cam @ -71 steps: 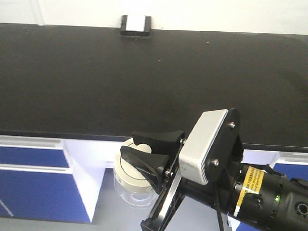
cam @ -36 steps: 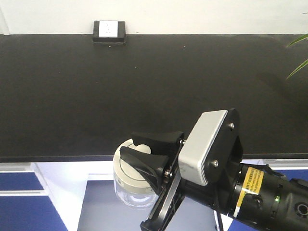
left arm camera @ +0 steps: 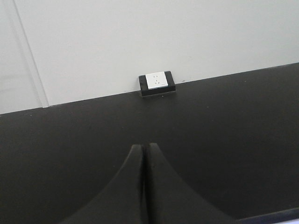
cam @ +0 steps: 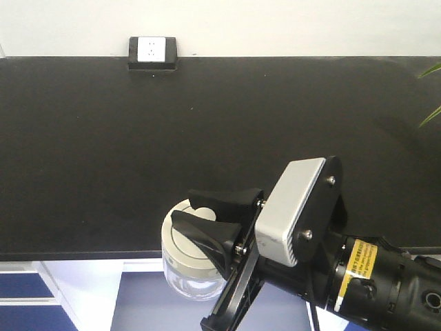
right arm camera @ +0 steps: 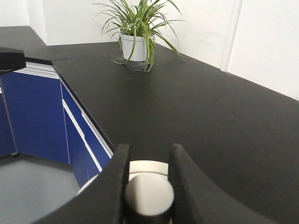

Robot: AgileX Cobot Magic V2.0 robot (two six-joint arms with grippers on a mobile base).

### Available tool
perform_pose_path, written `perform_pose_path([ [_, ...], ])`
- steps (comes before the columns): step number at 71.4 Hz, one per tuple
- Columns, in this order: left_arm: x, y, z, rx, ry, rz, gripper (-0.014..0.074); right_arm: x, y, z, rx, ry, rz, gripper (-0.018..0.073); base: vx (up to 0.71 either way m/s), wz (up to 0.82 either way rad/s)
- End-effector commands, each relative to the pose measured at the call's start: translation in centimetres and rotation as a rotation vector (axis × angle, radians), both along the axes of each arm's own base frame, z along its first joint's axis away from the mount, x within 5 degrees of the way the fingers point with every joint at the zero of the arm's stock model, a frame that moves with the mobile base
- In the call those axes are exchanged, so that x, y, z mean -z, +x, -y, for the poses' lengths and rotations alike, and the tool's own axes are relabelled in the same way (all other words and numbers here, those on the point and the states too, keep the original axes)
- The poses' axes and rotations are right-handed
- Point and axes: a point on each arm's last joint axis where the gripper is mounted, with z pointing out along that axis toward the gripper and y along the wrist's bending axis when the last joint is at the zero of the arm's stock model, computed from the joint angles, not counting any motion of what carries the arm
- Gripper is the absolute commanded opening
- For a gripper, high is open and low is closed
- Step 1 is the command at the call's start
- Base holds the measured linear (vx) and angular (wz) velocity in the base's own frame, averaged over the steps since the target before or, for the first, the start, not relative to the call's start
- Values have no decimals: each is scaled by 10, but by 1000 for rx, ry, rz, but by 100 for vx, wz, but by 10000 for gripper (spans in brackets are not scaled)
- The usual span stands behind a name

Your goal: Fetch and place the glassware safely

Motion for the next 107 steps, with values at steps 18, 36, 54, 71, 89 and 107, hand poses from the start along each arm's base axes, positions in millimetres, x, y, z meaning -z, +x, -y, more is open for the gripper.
perform_pose_path([
  [18, -14, -1, 0, 4, -11, 79, -7, -26, -4, 0, -31, 131, 84, -3, 12, 3],
  [36, -14, -1, 0, 4, -11, 79, -7, -26, -4, 0, -31, 131, 84, -3, 12, 3],
  [54, -14, -1, 0, 4, -11, 79, -7, -26, -4, 0, -31, 131, 84, -3, 10, 0],
  [71, -14, -1, 0, 4, -11, 79, -7, -26, -4, 0, -31, 131, 84, -3, 6, -1],
  [89, -14, -1, 0, 4, -11, 79, -7, -26, -4, 0, -31, 131, 84, -3, 4, 1],
  [107, -14, -1, 0, 4, -11, 79, -7, -26, -4, 0, -31, 131, 84, -3, 3, -1],
])
